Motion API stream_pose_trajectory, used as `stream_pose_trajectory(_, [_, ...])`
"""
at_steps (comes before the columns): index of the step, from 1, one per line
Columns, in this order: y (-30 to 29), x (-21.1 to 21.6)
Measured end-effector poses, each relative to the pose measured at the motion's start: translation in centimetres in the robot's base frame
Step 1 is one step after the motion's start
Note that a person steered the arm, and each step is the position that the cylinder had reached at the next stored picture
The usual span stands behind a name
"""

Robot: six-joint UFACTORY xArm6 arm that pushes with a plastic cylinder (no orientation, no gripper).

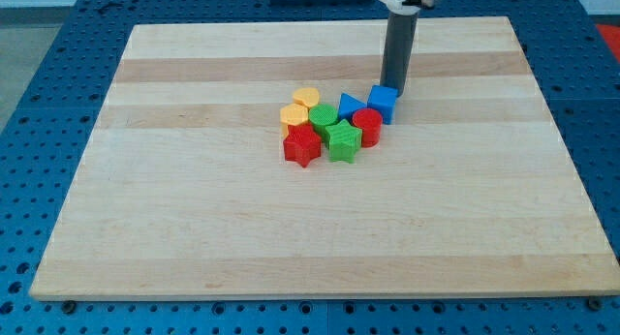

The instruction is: Push the group of blocks a bit down

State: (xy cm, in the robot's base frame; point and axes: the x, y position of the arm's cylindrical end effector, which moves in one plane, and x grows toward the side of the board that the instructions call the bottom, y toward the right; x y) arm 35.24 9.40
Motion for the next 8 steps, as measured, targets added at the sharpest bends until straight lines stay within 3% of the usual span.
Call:
stream_pose_trajectory(4, [4.6, 0.8])
stream_pose_trajectory(8, [1.9, 2.6])
